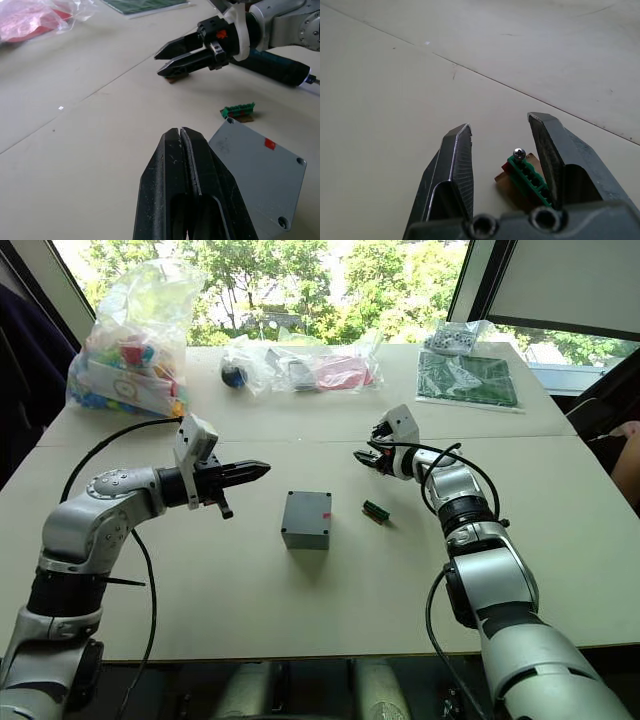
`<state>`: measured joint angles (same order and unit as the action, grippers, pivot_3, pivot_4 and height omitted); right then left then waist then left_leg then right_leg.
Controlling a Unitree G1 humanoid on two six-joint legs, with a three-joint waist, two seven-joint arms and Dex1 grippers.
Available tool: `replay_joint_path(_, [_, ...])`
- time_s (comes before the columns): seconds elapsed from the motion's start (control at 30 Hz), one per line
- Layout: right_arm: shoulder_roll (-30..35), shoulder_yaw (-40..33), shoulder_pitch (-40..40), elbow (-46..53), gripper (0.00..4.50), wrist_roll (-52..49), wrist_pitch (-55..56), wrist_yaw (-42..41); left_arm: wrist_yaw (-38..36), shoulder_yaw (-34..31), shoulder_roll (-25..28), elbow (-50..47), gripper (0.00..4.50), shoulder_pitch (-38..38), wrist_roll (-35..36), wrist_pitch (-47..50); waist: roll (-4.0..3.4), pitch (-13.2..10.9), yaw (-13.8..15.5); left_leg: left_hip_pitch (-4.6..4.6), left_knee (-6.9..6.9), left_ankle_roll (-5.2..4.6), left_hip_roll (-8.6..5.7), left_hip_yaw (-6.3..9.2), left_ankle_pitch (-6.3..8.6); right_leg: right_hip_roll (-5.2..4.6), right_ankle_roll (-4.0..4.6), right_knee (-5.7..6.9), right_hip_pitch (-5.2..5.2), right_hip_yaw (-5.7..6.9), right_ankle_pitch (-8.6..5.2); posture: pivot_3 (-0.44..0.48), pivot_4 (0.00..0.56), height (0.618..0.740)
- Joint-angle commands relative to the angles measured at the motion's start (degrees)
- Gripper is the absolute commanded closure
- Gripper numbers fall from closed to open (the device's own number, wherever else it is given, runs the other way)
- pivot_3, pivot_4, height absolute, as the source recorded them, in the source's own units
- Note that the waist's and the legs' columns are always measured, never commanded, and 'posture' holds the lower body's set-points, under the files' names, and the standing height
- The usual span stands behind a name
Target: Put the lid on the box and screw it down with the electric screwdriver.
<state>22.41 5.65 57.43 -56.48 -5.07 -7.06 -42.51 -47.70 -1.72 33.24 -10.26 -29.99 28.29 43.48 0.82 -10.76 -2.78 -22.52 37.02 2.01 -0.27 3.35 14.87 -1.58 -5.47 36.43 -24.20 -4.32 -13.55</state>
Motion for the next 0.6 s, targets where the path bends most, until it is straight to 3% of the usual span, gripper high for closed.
replay_joint_path(0.03, [0.4, -1.5, 1.1, 0.4, 2.37, 0.4, 1.1, -0.5, 0.1, -1.3, 0.8, -1.8, 4.5, -0.6, 1.1, -0.1, 0.0, 0.0, -0.1, 0.0, 0.0, 0.0, 0.0, 0.01, 0.0, 0.01, 0.0, 0.0, 0.0, 0.0, 0.0, 0.0, 0.15, 0.74])
replay_joint_path(0.6, [0.4, -3.2, -0.7, 0.9, 2.37, 1.1, 0.2, -0.4, -0.2, 0.4, 0.6, -0.9, 4.5, -0.8, 0.6, -1.2, 0.0, 0.0, -1.3, 0.02, -0.01, 0.01, 0.01, 0.03, -0.01, 0.02, 0.0, 0.07, 0.0, 0.0, 0.0, 0.0, 0.15, 0.74])
